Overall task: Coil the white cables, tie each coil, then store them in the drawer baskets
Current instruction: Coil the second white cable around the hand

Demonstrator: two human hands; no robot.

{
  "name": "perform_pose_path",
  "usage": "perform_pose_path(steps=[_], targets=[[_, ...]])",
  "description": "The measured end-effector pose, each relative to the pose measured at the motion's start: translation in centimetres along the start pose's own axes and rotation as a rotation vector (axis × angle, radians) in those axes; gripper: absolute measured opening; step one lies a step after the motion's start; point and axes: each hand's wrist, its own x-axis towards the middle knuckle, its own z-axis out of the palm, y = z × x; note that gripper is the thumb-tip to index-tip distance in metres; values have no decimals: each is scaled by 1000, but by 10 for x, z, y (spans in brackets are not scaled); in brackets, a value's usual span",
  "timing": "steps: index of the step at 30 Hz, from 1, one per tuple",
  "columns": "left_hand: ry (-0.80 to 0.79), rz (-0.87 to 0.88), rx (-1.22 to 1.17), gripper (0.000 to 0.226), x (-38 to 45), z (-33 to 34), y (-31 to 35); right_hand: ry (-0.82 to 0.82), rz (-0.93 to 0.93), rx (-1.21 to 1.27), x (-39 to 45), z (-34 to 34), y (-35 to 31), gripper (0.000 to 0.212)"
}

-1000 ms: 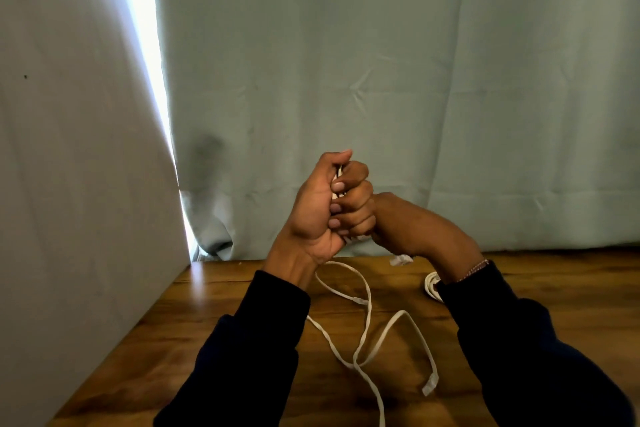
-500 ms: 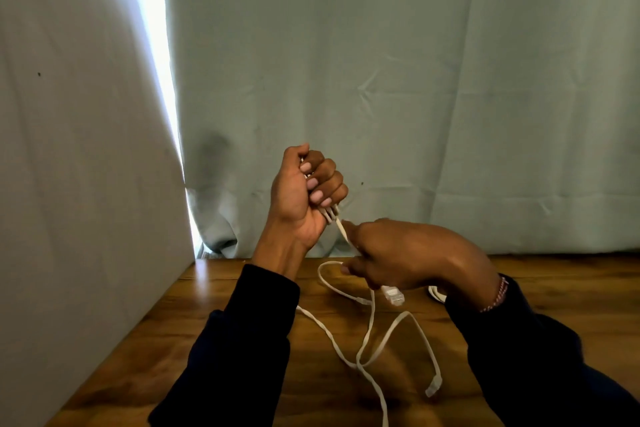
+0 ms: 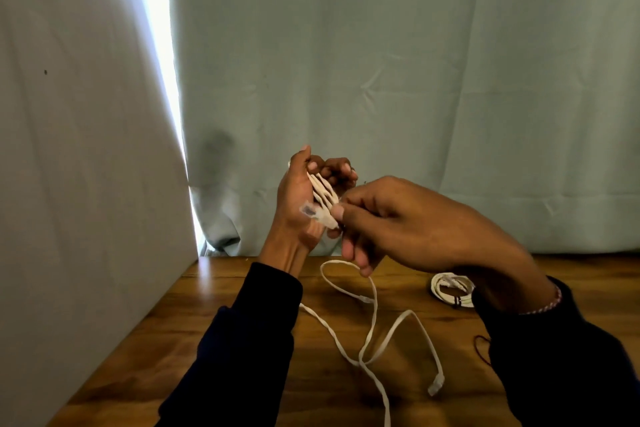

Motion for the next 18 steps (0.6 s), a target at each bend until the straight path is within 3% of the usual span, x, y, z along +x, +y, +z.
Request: perform_pose_path(steps=[3, 10, 18], targets=[[-23, -33, 1, 44, -3, 2, 0, 6, -81, 35, -2, -9, 2, 15], [-75, 6, 264, 43, -15, 14, -7, 276, -107, 198, 5, -10, 8, 15], [-290, -75, 545, 66, -20, 22, -13, 447, -92, 265, 10, -12, 15, 13]])
